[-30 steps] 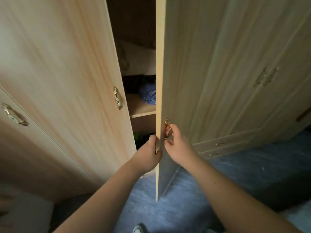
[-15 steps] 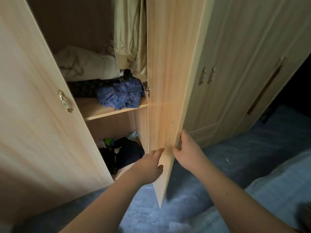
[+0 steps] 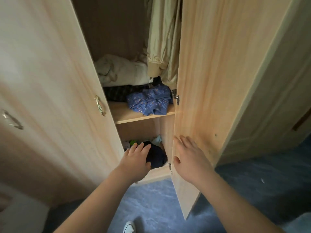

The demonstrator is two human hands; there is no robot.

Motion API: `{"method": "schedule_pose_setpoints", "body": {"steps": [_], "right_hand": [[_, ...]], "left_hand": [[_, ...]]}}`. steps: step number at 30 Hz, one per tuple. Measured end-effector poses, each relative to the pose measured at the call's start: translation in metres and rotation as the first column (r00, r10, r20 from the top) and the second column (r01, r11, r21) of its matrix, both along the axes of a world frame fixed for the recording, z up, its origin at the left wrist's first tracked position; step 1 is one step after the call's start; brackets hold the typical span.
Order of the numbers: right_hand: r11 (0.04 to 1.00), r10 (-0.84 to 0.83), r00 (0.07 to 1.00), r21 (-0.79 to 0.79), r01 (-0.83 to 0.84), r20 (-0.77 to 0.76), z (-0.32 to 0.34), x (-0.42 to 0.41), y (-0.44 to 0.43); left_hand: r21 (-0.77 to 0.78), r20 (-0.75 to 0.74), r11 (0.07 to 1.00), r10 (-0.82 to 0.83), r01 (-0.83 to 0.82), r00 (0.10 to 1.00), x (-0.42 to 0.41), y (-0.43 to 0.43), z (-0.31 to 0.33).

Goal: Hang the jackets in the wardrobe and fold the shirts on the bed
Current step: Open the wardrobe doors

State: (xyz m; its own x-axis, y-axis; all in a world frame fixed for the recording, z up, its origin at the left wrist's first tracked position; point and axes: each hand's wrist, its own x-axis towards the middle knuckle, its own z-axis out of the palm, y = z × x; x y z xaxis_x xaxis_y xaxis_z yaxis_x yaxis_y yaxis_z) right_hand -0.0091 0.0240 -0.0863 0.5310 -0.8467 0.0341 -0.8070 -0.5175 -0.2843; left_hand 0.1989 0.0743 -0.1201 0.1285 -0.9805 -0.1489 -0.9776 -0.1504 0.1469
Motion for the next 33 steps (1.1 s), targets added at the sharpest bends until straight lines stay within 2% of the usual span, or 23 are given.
{"method": "schedule_pose_setpoints", "body": {"steps": [6,10,15,17,20,23,25,30,33], "right_hand": [[0.990,0.125,0.990,-0.063,-0.129,-0.058,-0.008,0.114,-0.045],[0.981,0.156,0.985,-0.105,-0.163,-0.073,-0.006,0.198,-0.075],[0.987,0.137,0.984,-0.065,-0.145,-0.110,-0.008,0.287,-0.118],[0.991,0.121,0.987,-0.040,-0.126,-0.107,-0.010,0.312,-0.132],[0.995,0.096,0.992,-0.027,-0.098,-0.084,-0.013,0.333,-0.143],[0.994,0.098,0.992,-0.033,-0.101,-0.074,-0.014,0.337,-0.139],[0.993,0.105,0.992,-0.043,-0.108,-0.070,-0.012,0.332,-0.131],[0.994,0.106,0.994,-0.022,-0.106,-0.003,-0.003,0.310,-0.097],[0.989,0.144,0.990,-0.033,-0.144,0.003,0.003,0.292,-0.062]], "left_hand": [[-0.080,-0.005,0.986,0.147,-0.147,0.989,0.107,-0.006,0.021],[-0.128,-0.038,0.974,0.184,-0.187,0.982,0.180,-0.035,0.028],[-0.220,-0.201,0.929,0.256,-0.298,0.946,0.252,-0.095,0.020],[-0.292,-0.333,0.874,0.286,-0.387,0.898,0.267,-0.113,0.013],[-0.396,-0.631,0.728,0.227,-0.559,0.742,0.273,-0.128,0.007],[-0.359,-0.797,0.641,0.167,-0.678,0.580,0.274,-0.137,0.015],[-0.311,-0.815,0.667,0.179,-0.677,0.551,0.270,-0.138,0.021],[-0.282,-0.710,0.789,0.211,-0.546,0.671,0.248,-0.102,0.027],[-0.239,-0.712,0.783,0.261,-0.574,0.652,0.226,-0.063,0.034]]}}
